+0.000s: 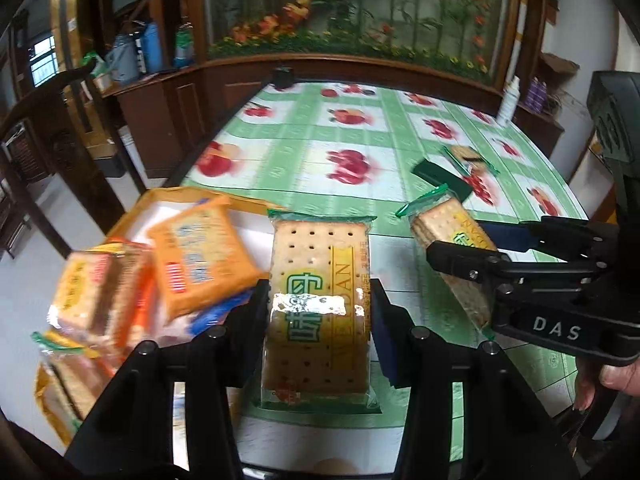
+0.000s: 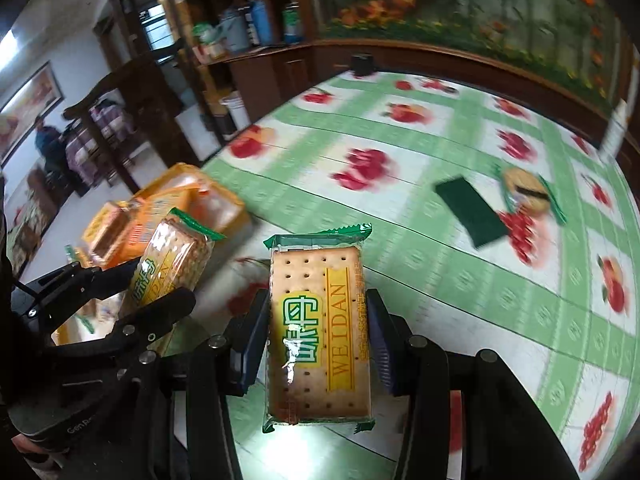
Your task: Organize snacks
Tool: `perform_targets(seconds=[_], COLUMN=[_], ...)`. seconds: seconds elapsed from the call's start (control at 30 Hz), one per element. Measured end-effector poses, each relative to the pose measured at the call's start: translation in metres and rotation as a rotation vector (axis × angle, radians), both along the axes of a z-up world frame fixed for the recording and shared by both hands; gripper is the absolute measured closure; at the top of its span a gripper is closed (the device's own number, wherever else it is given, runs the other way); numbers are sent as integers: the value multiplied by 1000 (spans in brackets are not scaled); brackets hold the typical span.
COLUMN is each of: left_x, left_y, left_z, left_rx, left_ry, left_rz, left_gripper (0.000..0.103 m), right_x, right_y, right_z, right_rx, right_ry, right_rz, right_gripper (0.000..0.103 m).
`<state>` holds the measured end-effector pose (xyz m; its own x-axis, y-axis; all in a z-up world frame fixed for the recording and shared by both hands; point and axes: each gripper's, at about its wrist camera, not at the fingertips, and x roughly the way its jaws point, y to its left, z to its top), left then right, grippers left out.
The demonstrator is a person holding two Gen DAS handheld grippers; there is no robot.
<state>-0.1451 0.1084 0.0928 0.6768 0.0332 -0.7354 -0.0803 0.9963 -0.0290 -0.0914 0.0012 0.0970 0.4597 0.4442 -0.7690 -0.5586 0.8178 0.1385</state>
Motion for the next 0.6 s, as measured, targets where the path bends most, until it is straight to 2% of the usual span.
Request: perform_targets(seconds=[0.3, 0.6], left_x=[-35, -72], left_y=[69, 122], left_z=[12, 0], left_rx=[-12, -37], left_ry=[-24, 0], left_rz=[134, 242], left_gripper=[54, 54], right_x=[-10, -22], right_y=[68, 133], right_z=[7, 2], right_rx=[2, -15], right_ry=[-13, -3], right_rz=[148, 280], right_gripper=[57, 57])
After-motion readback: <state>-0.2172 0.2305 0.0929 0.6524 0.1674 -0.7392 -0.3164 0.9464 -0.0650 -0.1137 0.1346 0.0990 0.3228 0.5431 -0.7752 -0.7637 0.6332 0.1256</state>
